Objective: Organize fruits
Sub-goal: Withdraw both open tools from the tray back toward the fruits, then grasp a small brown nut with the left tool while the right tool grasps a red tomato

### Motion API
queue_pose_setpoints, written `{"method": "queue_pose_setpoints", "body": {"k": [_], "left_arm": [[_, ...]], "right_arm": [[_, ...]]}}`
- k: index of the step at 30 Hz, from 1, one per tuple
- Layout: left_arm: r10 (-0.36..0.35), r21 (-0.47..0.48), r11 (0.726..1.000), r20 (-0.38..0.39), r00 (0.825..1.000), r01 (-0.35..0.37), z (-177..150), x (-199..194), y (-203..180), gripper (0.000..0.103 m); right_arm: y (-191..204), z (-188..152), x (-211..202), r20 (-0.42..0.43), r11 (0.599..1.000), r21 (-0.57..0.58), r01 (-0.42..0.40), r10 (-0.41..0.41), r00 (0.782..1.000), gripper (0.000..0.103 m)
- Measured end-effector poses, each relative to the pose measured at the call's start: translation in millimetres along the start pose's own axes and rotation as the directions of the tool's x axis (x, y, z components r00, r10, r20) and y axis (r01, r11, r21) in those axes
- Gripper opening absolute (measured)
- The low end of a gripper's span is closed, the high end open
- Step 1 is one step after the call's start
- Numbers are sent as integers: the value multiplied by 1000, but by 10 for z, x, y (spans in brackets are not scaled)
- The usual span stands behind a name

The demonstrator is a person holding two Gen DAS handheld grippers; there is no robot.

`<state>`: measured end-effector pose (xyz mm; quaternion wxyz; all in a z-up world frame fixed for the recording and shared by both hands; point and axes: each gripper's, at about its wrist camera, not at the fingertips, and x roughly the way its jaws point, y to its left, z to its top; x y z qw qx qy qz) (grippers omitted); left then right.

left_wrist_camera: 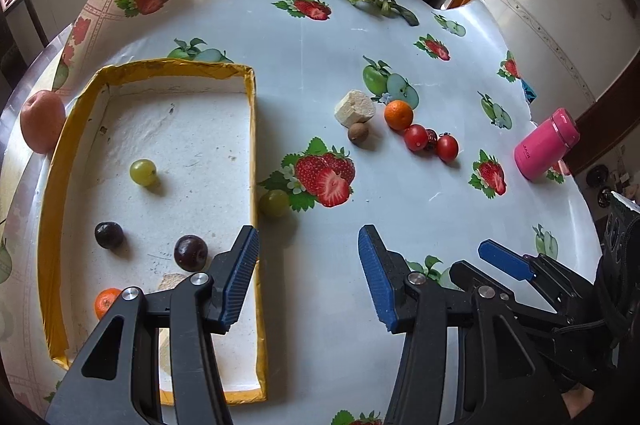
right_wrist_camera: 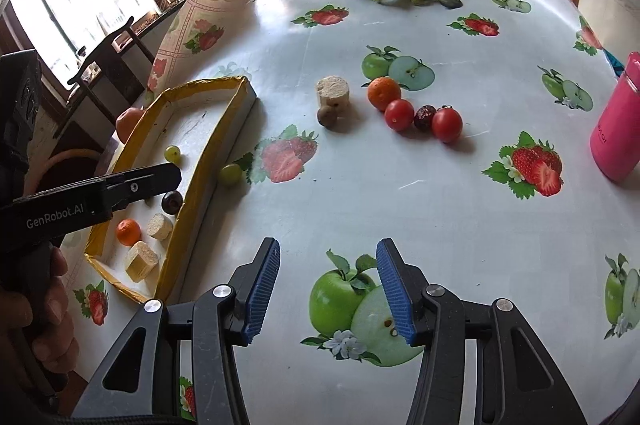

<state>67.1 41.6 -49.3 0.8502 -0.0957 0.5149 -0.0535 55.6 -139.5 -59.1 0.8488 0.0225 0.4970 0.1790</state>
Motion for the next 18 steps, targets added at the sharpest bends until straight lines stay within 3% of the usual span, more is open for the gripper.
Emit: {"method": "queue_pose_setpoints", "body": {"k": [9,18], "left_arm": [[-25,44,999,-29,999,26,286,420,-327,50],[-5,23,1000,-71,997,7,596,994,-369,50]], "right_arm": [[-505,255,158,25,996,63,65,-67,997,52],[-830,709,589,10,993,50,111,-112,994,51]]}}
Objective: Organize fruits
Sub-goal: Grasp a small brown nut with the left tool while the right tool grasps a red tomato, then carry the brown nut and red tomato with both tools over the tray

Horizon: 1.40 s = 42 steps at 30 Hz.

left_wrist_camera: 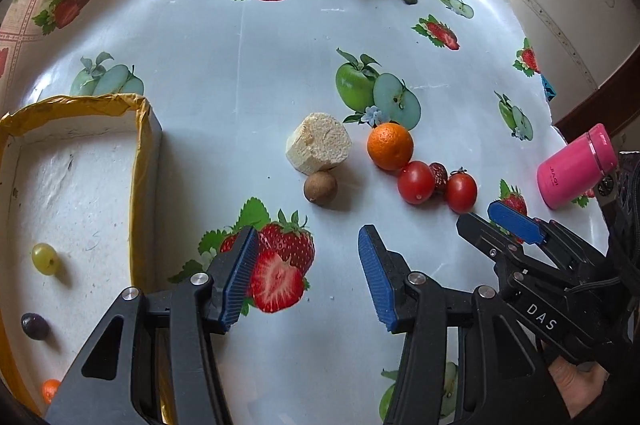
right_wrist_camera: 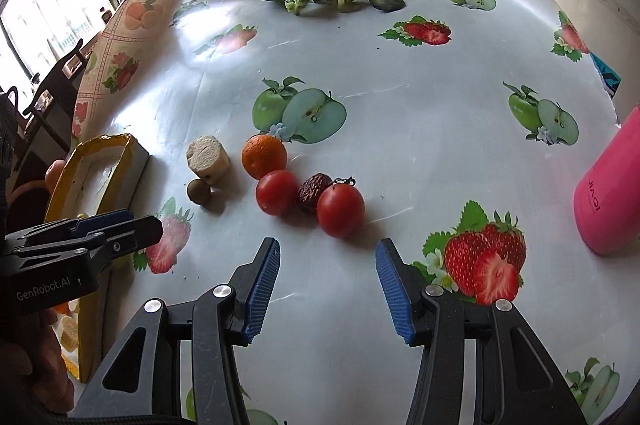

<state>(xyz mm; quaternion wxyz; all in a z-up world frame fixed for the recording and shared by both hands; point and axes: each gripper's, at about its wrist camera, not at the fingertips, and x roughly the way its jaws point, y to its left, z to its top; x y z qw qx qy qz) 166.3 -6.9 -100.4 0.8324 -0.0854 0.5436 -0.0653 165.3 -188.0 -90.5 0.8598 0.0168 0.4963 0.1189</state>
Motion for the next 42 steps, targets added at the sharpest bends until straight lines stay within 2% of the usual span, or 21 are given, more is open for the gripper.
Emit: {"method": "queue_pose_setpoints", "body": {"k": [5,9,11,12,14,19,26,36,42], "left_arm": [[-7,-29,1000,-17,1000,7,143,220,34,50],[-30,-14,999,-18,999,29,209,308,-50,49],[-28,8,1000,-12,1000,28,206,339,-113,39],[-25,23,999,-10,1000,25,204,349,-142,33],[-24,41,999,-7,1000,24,207,363,-170,20],[-22,41,999,-13,1000,23,179,332,-125,20],[-15,28,1000,2,1000,15,-95,9,-8,20],[36,-3,999,5,999,-36,-561,-465,184,20],[59,-15,998,30,998,-59,-714,-710,306,20]], "right_arm": [[-57,130,209,-13,1000,-2,-1,1,1000,49],[-116,167,306,-16,1000,15,-13,13,1000,40],[-130,184,318,-4,999,19,-30,30,1000,36],[-125,190,324,-5,999,18,-44,44,999,30],[-103,194,316,-2,999,5,-35,35,999,30],[-122,115,206,5,998,27,-50,49,999,30],[-55,-99,-96,24,994,61,-93,92,995,30],[304,-361,-479,36,989,26,-145,144,989,30],[588,-495,-590,24,985,-19,-169,170,985,30]]}}
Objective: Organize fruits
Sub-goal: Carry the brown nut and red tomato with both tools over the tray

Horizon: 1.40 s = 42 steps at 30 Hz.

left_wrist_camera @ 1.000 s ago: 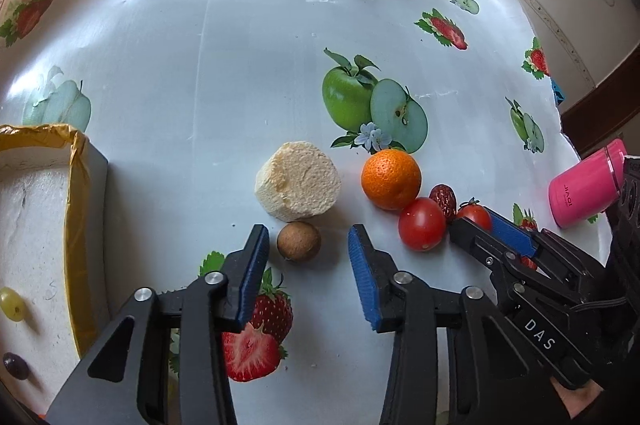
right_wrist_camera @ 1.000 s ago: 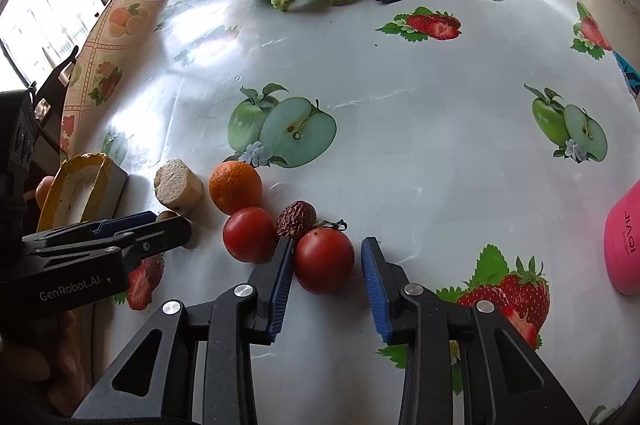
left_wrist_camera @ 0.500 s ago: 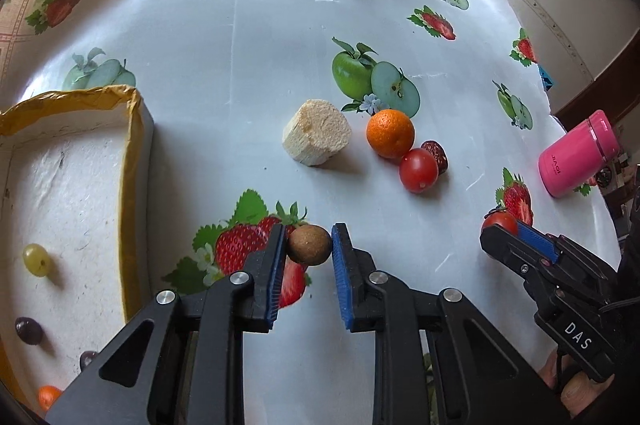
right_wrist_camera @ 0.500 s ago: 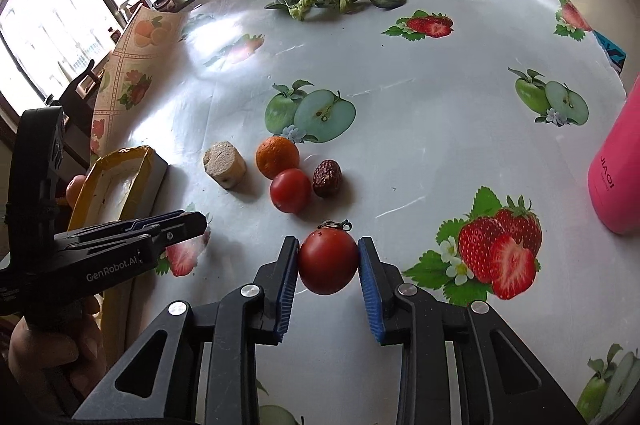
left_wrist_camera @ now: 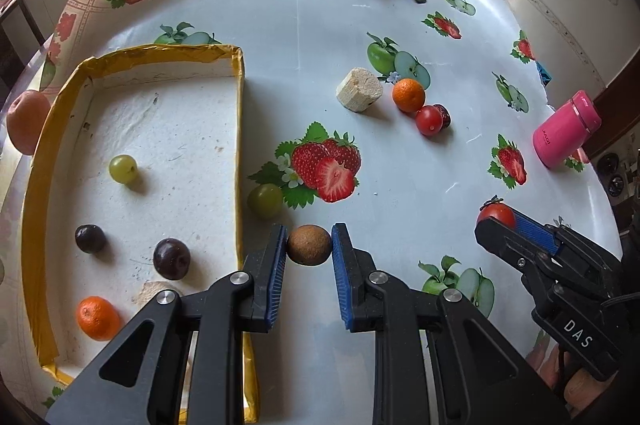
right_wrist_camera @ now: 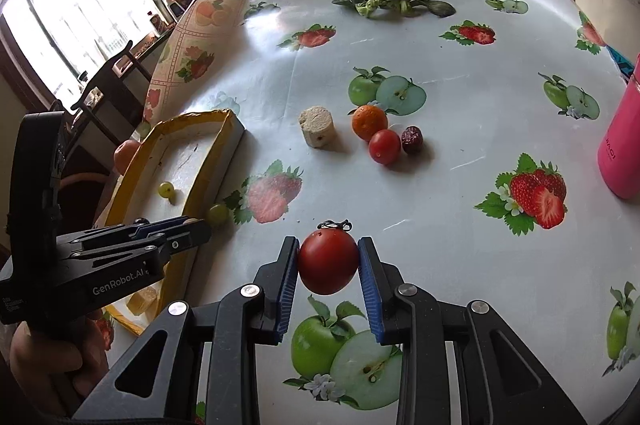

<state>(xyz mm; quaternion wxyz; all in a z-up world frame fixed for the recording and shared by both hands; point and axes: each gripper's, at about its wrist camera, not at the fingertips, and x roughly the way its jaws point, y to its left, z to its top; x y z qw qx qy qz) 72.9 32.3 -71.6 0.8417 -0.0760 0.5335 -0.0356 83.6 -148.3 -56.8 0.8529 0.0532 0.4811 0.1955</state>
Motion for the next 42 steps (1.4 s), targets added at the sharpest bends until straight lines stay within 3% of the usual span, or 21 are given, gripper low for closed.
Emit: {"method": "queue_pose_setpoints", "body": {"k": [22,42], "left_arm": [[75,-80,994,40,996,-72,-279,-385,654,20],[90,-124,989,25,996,-86,-310,-366,961,20]], "right_arm": [[875,-157,8,-29,988,-138,-70,66,997,30],[1255,-132,172,-57,976,-187,-111,102,993,30]]}}
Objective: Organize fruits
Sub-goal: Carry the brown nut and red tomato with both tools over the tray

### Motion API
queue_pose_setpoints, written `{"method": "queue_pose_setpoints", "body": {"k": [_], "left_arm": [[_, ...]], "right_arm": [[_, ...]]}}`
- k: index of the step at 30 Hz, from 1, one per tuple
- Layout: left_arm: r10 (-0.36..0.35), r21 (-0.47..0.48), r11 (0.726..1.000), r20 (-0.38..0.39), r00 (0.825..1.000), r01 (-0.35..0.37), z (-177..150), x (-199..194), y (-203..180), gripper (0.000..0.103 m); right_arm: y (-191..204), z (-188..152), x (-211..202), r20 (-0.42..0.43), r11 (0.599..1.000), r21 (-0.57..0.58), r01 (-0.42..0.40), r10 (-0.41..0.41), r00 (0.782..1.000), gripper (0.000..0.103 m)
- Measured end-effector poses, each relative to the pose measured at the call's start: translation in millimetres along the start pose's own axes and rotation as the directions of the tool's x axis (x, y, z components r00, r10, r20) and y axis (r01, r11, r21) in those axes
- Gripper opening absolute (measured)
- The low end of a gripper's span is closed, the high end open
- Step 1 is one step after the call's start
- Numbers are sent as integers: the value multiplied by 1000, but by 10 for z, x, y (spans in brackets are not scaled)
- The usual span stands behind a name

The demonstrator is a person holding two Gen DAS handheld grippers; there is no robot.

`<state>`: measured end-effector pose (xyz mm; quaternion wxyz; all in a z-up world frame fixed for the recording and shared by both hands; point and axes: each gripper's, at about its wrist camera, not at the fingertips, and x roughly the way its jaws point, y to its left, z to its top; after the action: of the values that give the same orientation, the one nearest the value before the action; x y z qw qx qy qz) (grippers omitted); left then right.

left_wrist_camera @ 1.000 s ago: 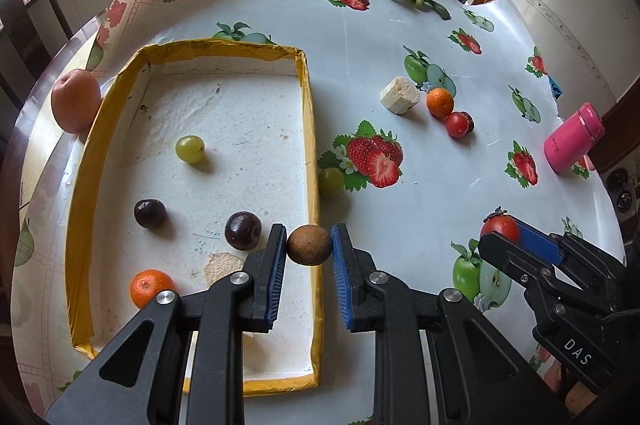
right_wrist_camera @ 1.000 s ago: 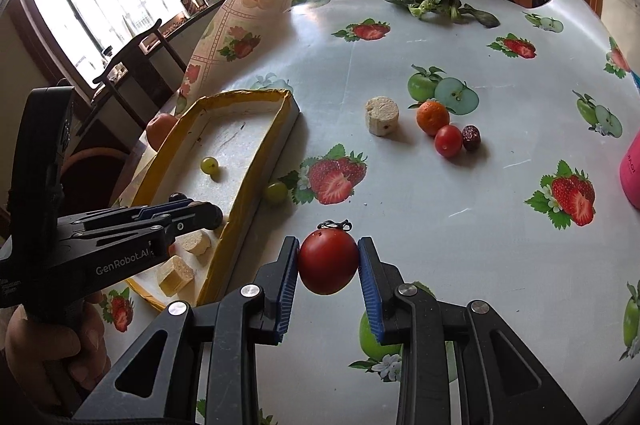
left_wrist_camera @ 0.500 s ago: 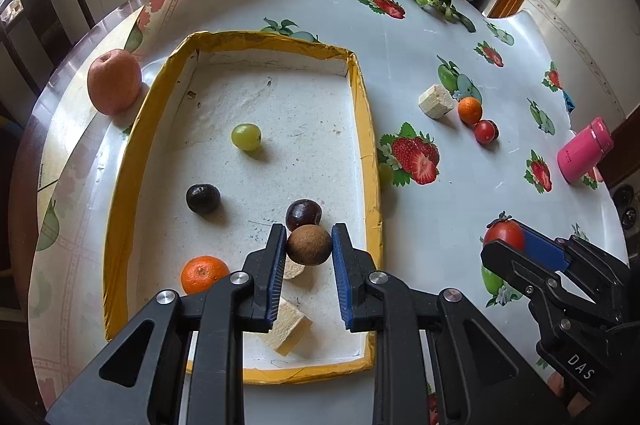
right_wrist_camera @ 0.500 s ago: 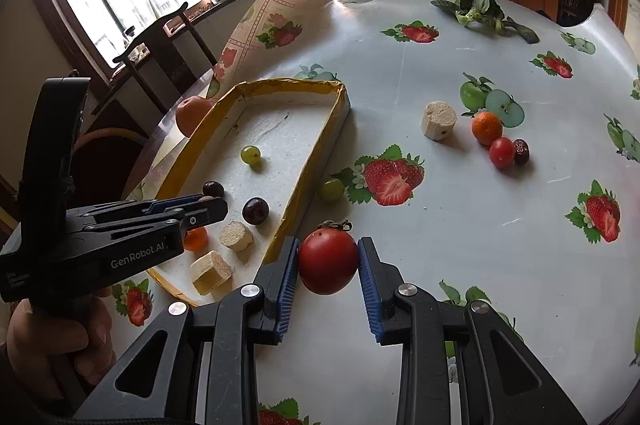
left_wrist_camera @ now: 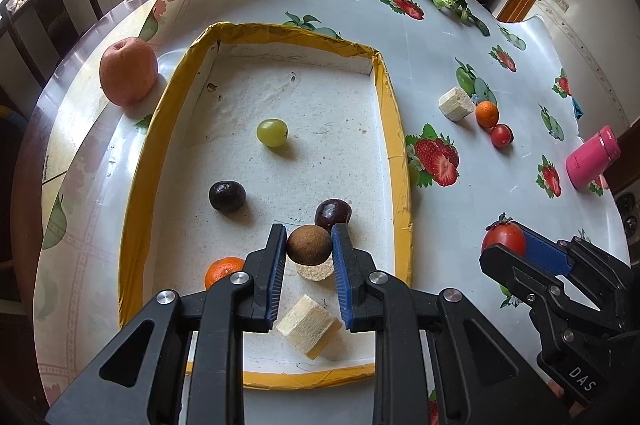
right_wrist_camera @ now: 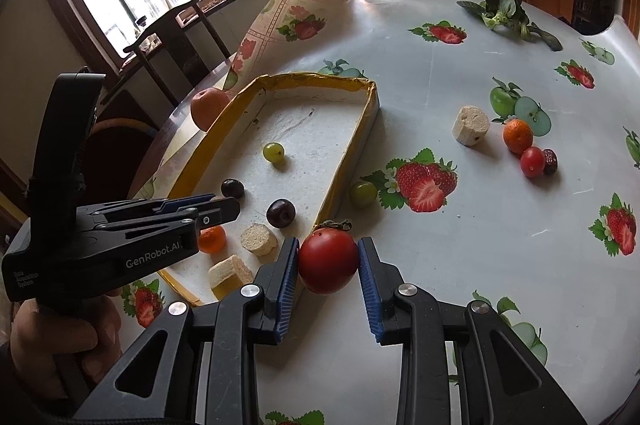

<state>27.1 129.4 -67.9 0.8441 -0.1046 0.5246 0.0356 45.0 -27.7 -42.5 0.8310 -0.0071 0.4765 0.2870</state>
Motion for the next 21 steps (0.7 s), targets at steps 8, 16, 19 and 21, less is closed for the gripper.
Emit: {"method": "queue_pose_setpoints", "body": {"k": [8,16,19,21], "left_arm": [[7,-12,1000,-15,1000,-7,29,81,103,20],[-19,-51,999,-27,999,18,155,170,246,20],[-18,-63,998,-15,1000,17,321,196,307,20],[-15,-69,998,-8,1000,15,442,223,346,20]], "right_arm": [[81,105,111,-3,1000,-12,-18,18,1000,30],[168,232,273,-12,999,-28,-37,37,999,30],[213,337,379,-18,998,-37,-43,43,999,30],[251,422,457,-22,998,-42,-51,51,998,30]]}}
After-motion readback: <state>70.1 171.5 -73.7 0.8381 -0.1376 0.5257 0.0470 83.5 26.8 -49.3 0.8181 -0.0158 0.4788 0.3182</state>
